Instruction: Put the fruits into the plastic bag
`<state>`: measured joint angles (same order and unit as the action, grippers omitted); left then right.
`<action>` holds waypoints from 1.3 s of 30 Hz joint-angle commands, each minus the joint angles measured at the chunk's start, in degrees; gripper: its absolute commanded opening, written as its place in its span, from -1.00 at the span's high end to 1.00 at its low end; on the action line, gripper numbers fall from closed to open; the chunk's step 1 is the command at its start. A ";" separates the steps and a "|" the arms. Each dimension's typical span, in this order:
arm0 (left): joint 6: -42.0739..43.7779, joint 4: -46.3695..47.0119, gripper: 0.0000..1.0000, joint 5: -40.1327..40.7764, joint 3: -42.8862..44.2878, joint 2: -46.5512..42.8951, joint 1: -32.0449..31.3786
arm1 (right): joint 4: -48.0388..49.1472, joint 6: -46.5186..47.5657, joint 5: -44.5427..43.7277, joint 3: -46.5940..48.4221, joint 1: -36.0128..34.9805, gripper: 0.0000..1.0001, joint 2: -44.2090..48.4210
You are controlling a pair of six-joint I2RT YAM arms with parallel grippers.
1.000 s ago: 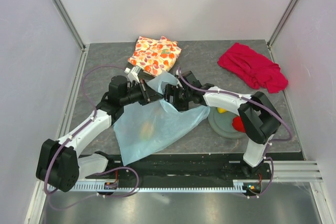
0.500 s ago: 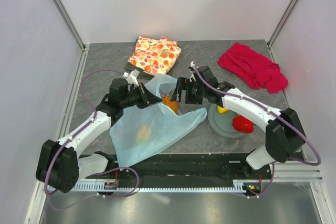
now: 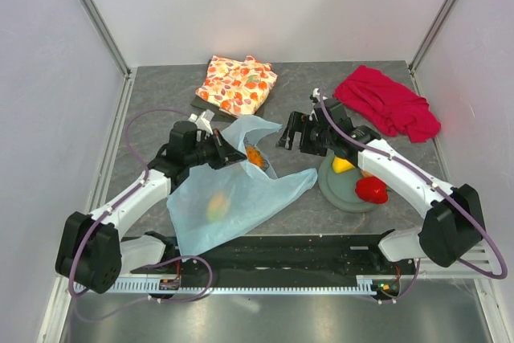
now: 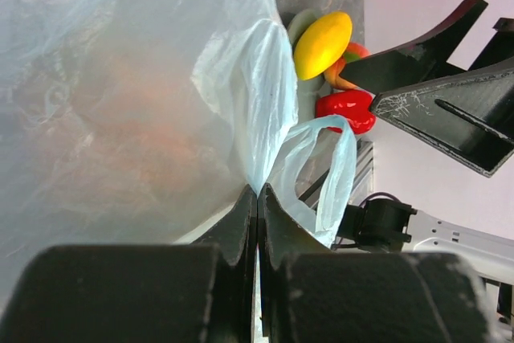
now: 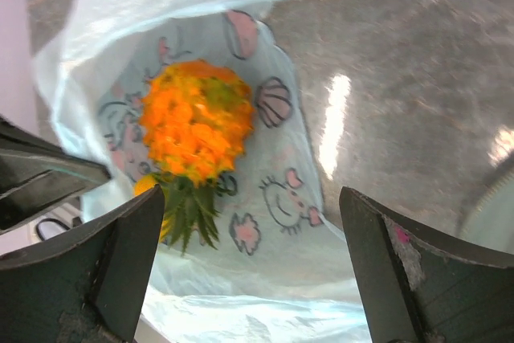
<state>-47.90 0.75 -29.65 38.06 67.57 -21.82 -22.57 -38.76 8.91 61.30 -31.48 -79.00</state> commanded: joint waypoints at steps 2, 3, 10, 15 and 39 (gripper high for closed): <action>4.47 -3.99 0.97 2.14 0.43 -0.60 0.47 | -11.34 -1.57 -6.60 3.82 0.99 -0.94 0.77; 5.26 -5.05 0.97 2.23 0.95 -0.34 0.38 | -14.06 -1.93 -7.67 4.87 0.99 -0.94 1.39; 15.89 -13.40 -0.31 2.93 7.63 0.99 0.20 | -20.67 -6.50 -11.63 7.70 1.60 -0.95 5.44; 23.62 -17.18 -0.58 6.62 14.22 -2.00 0.12 | -24.97 -7.82 -10.14 7.17 3.97 -0.95 3.95; 52.82 -15.26 -0.99 27.01 47.18 34.02 -11.84 | -28.50 -16.16 1.81 1.72 7.93 -0.96 -3.70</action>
<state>-0.40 -17.08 -4.43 79.55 98.54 -33.58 -51.86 -51.11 7.27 63.68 -23.62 -81.76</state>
